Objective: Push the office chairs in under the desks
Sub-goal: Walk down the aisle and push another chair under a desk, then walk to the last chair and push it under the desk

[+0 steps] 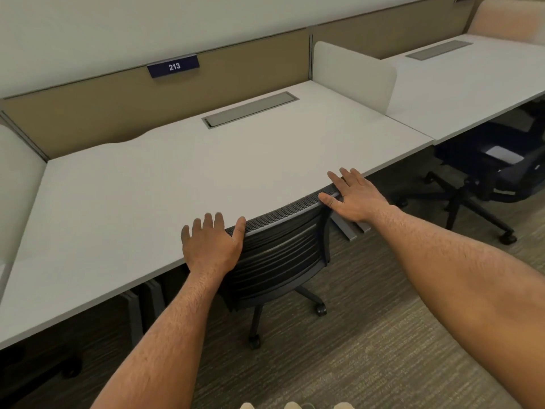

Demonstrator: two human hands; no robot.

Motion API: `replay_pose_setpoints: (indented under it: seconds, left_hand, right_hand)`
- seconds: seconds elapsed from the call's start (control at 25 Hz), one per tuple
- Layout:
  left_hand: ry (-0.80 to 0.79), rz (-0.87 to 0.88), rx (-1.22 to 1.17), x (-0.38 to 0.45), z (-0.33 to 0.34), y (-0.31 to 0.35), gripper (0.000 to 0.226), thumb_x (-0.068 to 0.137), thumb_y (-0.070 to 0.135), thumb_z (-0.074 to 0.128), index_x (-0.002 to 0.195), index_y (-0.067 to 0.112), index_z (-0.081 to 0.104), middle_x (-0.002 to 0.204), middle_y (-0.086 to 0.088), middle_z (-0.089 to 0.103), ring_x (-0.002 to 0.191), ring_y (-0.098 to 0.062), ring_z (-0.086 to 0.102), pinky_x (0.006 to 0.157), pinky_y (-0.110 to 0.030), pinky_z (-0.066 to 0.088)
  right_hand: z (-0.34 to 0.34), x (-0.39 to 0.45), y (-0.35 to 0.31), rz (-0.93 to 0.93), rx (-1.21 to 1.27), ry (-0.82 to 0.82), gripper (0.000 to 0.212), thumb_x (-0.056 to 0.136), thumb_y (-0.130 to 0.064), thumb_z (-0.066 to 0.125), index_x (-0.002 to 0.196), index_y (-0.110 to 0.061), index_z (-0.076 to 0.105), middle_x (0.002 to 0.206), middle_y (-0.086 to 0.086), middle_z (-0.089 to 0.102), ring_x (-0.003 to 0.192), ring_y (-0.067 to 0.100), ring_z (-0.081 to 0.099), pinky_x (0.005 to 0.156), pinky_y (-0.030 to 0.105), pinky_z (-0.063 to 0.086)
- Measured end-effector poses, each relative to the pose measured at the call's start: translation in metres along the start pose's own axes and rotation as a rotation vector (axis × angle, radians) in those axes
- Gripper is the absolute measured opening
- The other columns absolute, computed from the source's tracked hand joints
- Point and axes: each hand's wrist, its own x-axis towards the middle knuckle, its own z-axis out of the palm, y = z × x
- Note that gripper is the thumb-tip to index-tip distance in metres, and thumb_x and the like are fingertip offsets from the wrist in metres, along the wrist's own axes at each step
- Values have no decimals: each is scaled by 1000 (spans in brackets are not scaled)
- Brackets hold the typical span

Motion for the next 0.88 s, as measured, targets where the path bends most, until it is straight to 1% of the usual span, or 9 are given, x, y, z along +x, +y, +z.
replay_pose_setpoints:
  seconds: [0.12, 0.24, 0.36, 0.44, 0.52, 0.6, 0.68, 0.8, 0.88]
  left_hand:
    - [-6, 3, 6, 4, 3, 7, 94, 87, 74, -7, 156, 20, 26, 164, -7, 25, 151, -29, 19, 122, -51, 10]
    - [-13, -33, 11, 3, 0, 24, 91, 90, 72, -5, 159, 16, 17, 167, -8, 13, 153, -29, 11, 123, -51, 3]
    - [78, -48, 2, -12, -3, 49, 89, 94, 68, 0, 159, 9, 14, 167, -11, 8, 153, -29, 7, 123, -51, 1]
    - [153, 2, -20, -29, -2, 83, 87, 96, 67, 4, 158, 7, 15, 167, -12, 9, 153, -29, 7, 123, -50, 1]
    - [191, 95, -53, -48, 5, 130, 83, 98, 65, 10, 157, 7, 17, 166, -13, 11, 153, -28, 8, 123, -48, 1]
    - [175, 209, -115, -69, 17, 190, 79, 100, 61, 18, 157, 8, 20, 166, -12, 13, 153, -27, 8, 124, -46, 2]
    - [112, 325, -150, -92, 28, 251, 76, 100, 60, 22, 157, 9, 21, 167, -10, 12, 154, -25, 7, 124, -45, 3]
    - [13, 549, -147, -129, 43, 343, 75, 101, 60, 22, 158, 11, 20, 167, -7, 11, 154, -22, 6, 124, -42, 2]
    - [-43, 667, -159, -153, 51, 399, 74, 101, 60, 23, 157, 11, 22, 167, -6, 13, 154, -21, 7, 124, -40, 2]
  right_hand:
    - [-4, 2, 1, 79, 9, -11, 98, 80, -88, 9, 157, -31, -8, 166, 6, -8, 152, 25, -8, 122, 50, 4]
    - [-7, -3, 4, 172, 71, 40, 93, 88, -80, 16, 158, -23, -5, 167, 9, -4, 153, 25, -4, 121, 49, 3]
    - [-4, -22, 19, 111, 154, 113, 87, 94, -72, 19, 159, -17, -2, 167, 8, 0, 153, 22, 0, 122, 45, 1]
    - [-1, -48, 44, 73, 193, 168, 83, 96, -68, 20, 159, -16, 3, 167, 7, 3, 153, 22, 2, 123, 44, 2]
    - [6, -80, 77, 74, 199, 169, 80, 98, -65, 22, 158, -15, 8, 166, 8, 6, 153, 22, 4, 123, 44, 2]
    - [16, -114, 120, 103, 177, 160, 81, 98, -65, 23, 158, -13, 10, 166, 8, 7, 153, 23, 5, 123, 44, 3]
    - [20, -149, 165, 135, 167, 149, 82, 98, -66, 23, 158, -12, 10, 166, 8, 7, 153, 22, 4, 123, 43, 2]
    - [23, -203, 236, 216, 182, 204, 80, 98, -64, 25, 158, -13, 13, 166, 7, 10, 153, 21, 6, 123, 42, 2]
    - [25, -242, 278, 291, 197, 223, 79, 98, -65, 26, 157, -14, 15, 165, 7, 14, 152, 21, 10, 122, 42, 2]
